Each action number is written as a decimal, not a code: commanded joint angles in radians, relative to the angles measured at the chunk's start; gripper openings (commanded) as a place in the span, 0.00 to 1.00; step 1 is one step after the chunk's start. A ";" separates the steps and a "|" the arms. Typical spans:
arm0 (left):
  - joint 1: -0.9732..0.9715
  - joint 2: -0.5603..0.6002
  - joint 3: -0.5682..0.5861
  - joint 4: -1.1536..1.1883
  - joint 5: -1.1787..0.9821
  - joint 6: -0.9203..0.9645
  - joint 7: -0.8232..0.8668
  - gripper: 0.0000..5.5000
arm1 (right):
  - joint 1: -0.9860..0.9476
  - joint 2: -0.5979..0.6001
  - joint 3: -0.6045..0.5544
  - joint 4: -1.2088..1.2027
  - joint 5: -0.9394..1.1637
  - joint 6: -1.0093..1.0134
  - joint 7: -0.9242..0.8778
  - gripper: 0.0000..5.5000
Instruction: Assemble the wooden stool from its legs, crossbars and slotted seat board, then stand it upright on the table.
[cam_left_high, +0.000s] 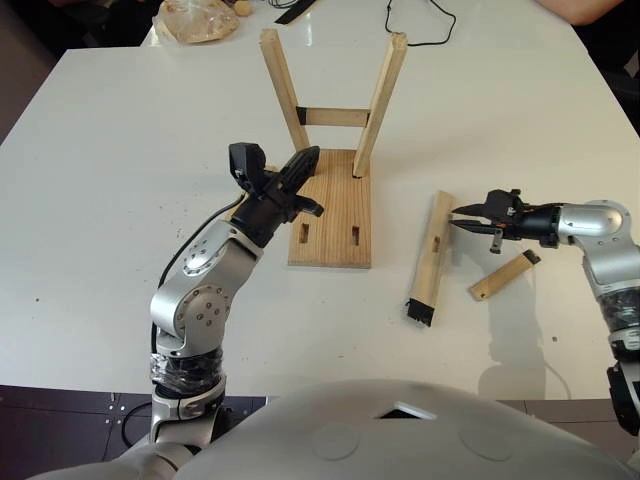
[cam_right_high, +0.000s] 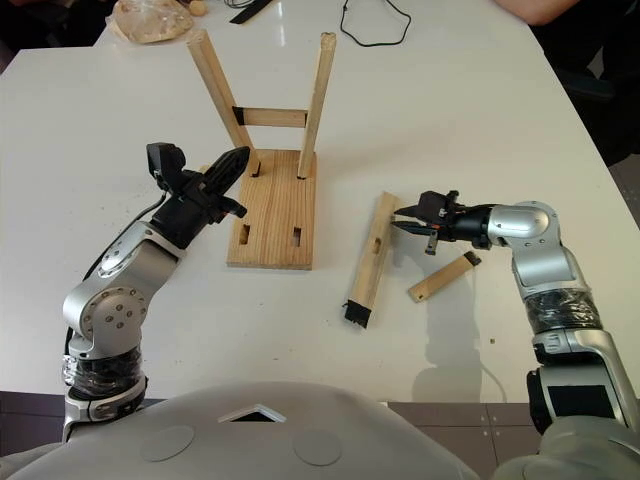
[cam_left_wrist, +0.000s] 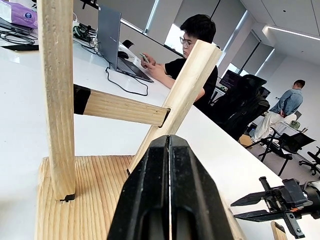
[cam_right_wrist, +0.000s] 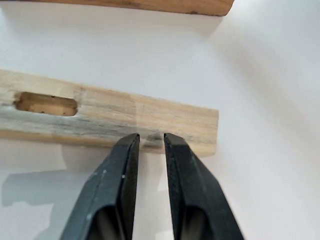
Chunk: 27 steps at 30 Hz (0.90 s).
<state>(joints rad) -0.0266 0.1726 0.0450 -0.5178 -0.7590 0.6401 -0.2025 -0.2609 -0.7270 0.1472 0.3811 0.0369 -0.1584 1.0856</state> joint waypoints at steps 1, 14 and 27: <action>-0.023 0.009 -0.004 0.036 0.020 0.000 -0.011 0.00 | -0.030 0.079 0.041 0.083 -0.072 0.000 -0.102 0.16; 0.058 -0.094 -0.011 -0.021 0.046 -0.057 0.061 0.00 | 0.358 -0.154 -0.305 -0.398 0.391 0.394 0.132 0.16; 0.143 -0.135 -0.042 -0.022 0.099 -0.129 0.075 0.00 | 0.384 -0.396 -0.324 0.002 0.238 0.206 0.359 0.16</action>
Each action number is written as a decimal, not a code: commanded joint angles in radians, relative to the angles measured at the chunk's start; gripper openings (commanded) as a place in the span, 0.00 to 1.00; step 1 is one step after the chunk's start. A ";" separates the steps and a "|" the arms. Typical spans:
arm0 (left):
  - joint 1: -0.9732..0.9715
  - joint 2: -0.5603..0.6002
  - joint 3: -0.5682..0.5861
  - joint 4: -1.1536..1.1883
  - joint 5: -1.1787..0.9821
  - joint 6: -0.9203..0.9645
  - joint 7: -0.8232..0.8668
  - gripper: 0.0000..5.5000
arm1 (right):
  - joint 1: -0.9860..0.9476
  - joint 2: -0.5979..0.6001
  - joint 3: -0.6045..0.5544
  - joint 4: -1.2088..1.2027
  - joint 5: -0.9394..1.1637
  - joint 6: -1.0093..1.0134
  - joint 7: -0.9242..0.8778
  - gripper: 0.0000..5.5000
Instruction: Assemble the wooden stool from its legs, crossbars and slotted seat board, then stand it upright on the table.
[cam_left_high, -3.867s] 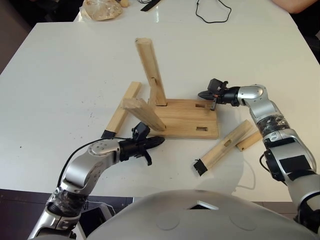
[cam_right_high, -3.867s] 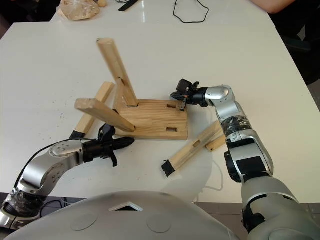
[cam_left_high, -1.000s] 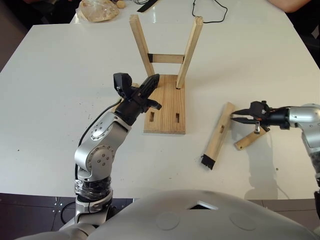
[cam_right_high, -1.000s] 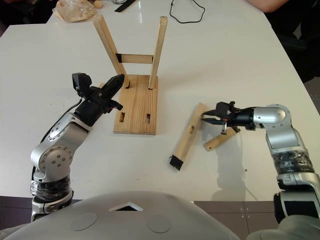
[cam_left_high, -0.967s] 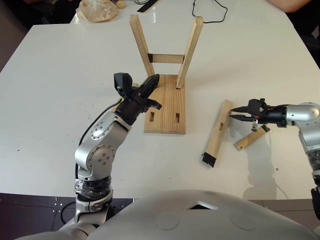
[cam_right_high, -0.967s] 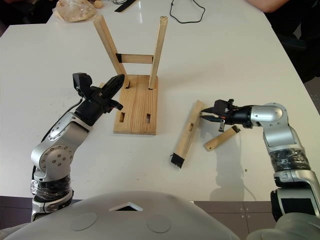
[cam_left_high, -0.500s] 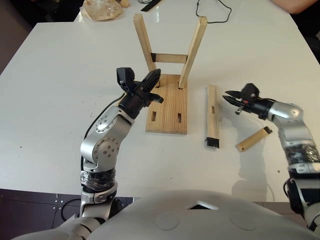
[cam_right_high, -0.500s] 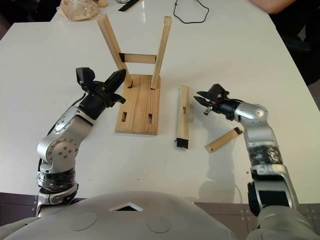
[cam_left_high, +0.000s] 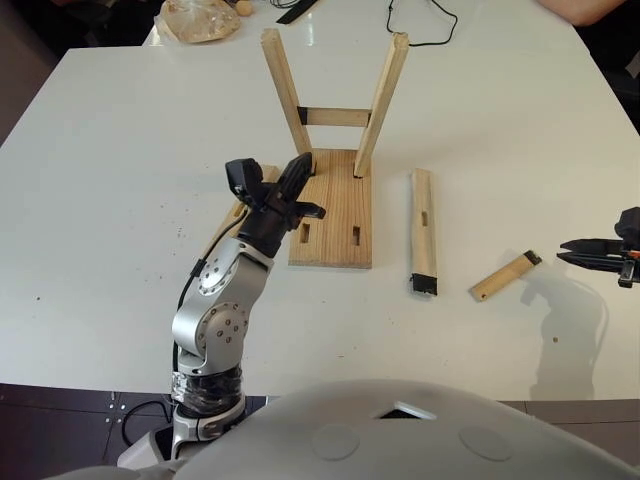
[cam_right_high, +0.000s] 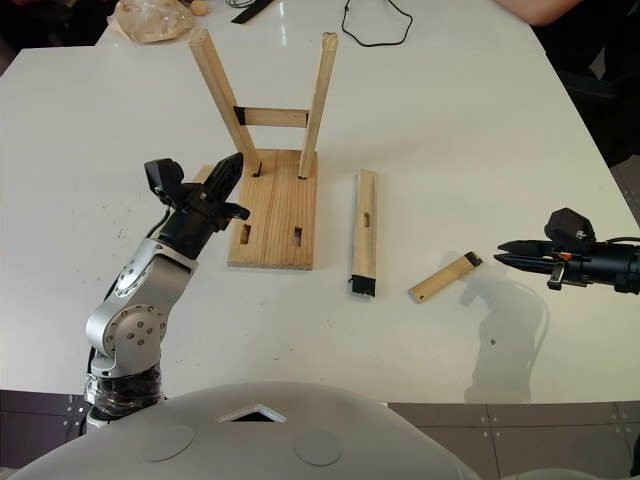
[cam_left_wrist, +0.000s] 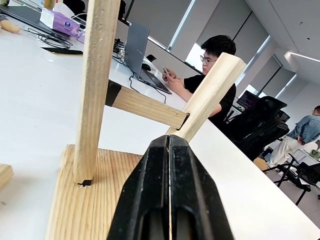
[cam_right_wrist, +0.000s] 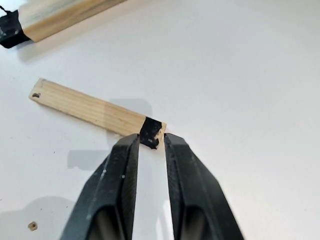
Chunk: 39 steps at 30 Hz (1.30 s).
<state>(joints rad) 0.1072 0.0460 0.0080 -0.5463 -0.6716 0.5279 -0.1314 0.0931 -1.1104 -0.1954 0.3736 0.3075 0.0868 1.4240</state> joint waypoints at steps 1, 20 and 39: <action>0.011 -0.009 -0.006 0.008 0.014 -0.019 0.002 0.00 | 0.037 -0.010 0.029 0.016 -0.046 -0.052 0.023 0.16; -0.112 0.036 0.019 0.128 0.021 -0.002 -0.041 0.00 | -0.220 0.426 0.169 0.189 -0.171 -0.087 -0.494 0.16; 0.036 -0.016 0.025 0.047 0.045 -0.044 0.009 0.00 | 0.260 -0.009 0.011 -0.048 -0.035 -0.105 0.113 0.25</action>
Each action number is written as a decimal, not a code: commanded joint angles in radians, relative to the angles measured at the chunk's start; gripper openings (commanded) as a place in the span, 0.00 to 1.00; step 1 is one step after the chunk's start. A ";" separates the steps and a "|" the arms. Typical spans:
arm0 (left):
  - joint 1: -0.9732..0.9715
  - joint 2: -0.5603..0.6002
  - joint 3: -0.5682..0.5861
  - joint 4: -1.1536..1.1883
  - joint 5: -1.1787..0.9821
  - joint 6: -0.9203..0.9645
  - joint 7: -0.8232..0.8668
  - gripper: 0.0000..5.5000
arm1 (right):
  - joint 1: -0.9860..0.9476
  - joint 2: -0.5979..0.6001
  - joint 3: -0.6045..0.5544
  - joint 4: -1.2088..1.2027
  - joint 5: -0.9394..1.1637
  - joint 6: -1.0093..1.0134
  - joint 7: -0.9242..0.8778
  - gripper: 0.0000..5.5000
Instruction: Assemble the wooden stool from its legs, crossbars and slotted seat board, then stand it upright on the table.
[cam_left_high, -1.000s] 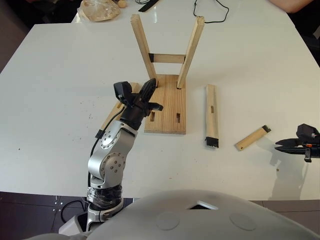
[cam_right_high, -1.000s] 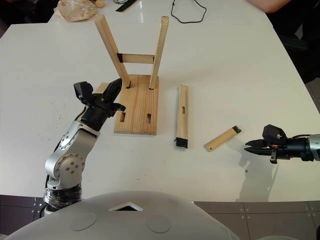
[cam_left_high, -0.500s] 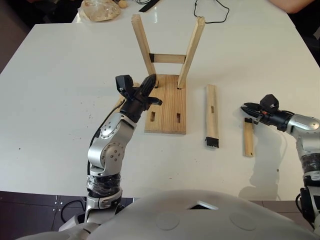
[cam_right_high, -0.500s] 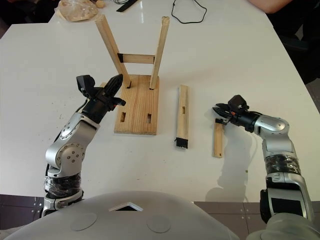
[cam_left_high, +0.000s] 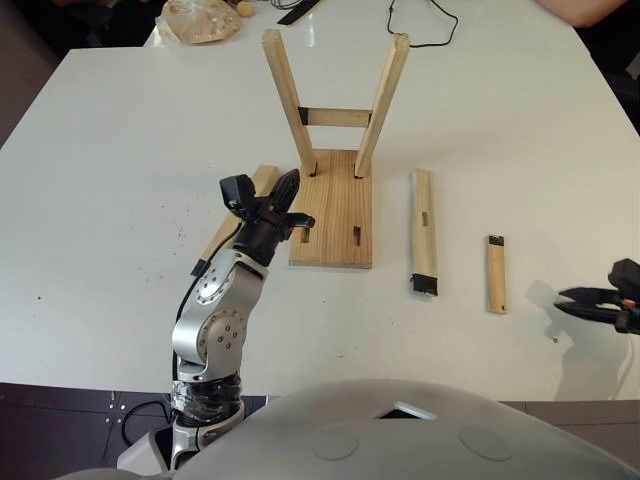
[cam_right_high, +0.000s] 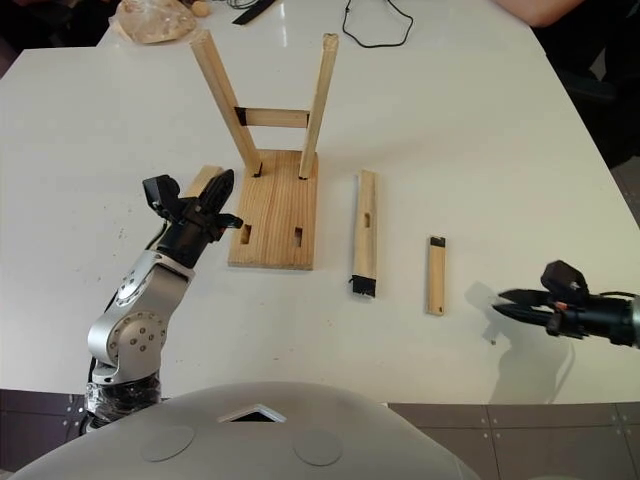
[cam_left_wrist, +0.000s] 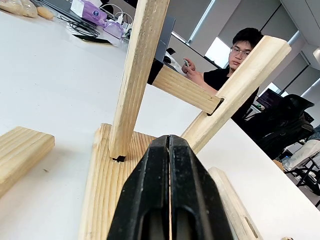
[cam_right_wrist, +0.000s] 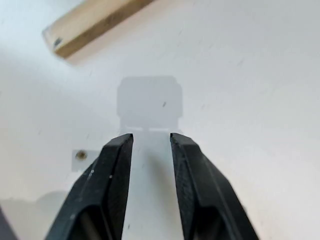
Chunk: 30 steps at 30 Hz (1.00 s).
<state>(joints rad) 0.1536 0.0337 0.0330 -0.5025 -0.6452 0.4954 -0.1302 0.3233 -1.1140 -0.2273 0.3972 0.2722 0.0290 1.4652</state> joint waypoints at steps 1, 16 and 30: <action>-0.015 -0.005 -0.003 0.008 0.020 -0.015 0.005 0.00 | 0.050 0.002 0.052 -0.107 0.008 -0.049 0.084 0.25; -0.080 0.057 0.011 0.111 0.011 0.027 -0.077 0.00 | 0.089 0.268 0.207 -0.334 -0.008 0.053 -0.190 0.25; -0.069 0.056 0.006 0.119 0.017 0.036 -0.079 0.00 | -0.227 0.276 0.216 0.011 -0.043 -0.067 -0.265 0.25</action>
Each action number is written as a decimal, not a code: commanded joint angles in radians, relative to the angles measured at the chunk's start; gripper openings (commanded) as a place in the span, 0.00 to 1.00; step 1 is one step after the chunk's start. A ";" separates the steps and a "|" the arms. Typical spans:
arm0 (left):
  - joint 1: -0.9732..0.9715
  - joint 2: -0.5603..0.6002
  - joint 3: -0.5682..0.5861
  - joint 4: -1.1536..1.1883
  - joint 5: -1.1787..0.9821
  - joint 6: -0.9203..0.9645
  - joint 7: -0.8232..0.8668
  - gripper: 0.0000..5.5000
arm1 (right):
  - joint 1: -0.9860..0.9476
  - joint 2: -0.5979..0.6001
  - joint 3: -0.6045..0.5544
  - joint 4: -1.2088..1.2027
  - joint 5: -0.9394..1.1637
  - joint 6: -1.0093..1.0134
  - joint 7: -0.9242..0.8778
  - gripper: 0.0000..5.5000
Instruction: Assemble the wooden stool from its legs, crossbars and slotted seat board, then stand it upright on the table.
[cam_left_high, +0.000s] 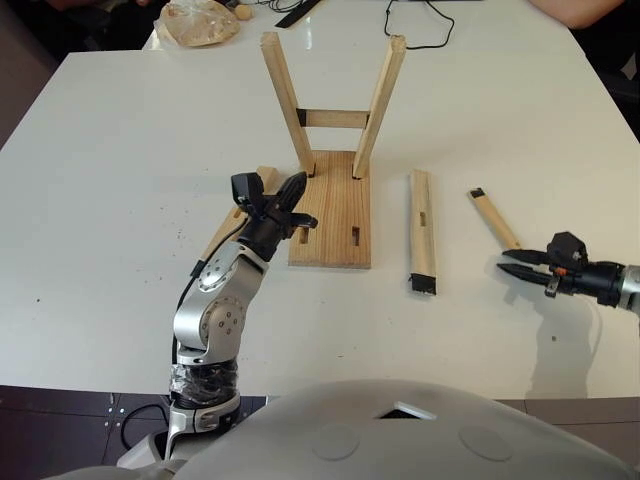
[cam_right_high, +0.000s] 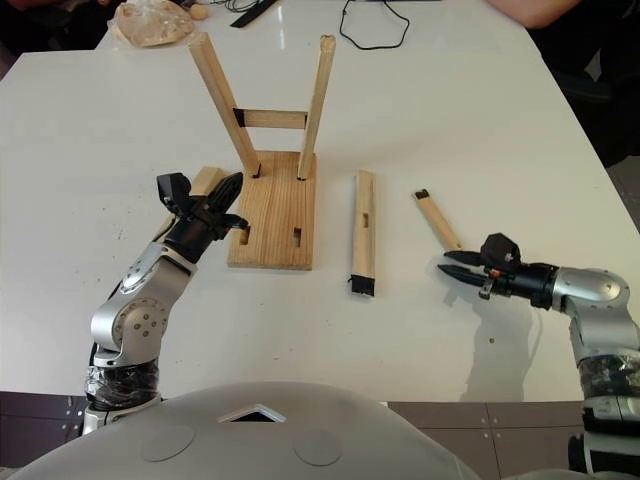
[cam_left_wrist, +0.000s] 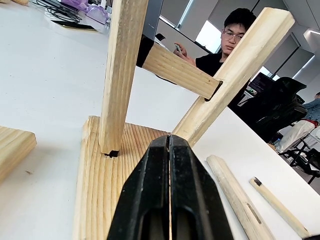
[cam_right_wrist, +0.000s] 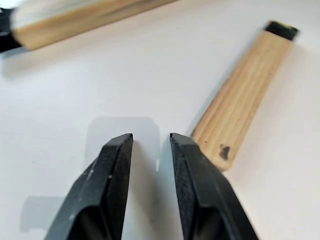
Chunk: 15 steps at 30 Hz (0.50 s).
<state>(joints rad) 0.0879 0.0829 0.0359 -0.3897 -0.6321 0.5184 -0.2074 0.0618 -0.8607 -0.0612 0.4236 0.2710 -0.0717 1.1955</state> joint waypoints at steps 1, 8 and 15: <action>-0.003 0.008 0.006 0.008 0.005 0.013 -0.001 0.00 | 0.045 0.027 0.042 -0.032 -0.031 0.036 -0.004 0.25; 0.010 0.006 0.005 0.017 0.014 0.009 -0.005 0.00 | -0.014 0.041 -0.122 -0.287 0.174 0.239 -0.115 0.25; -0.003 0.014 -0.002 0.045 0.037 0.004 -0.026 0.00 | 0.074 0.131 -0.120 -0.282 0.084 0.231 -0.288 0.42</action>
<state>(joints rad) 0.0931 0.0931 0.0325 -0.3550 -0.6035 0.5253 -0.2238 0.0798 -0.7662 -0.1885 0.1301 0.3988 0.1706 0.9656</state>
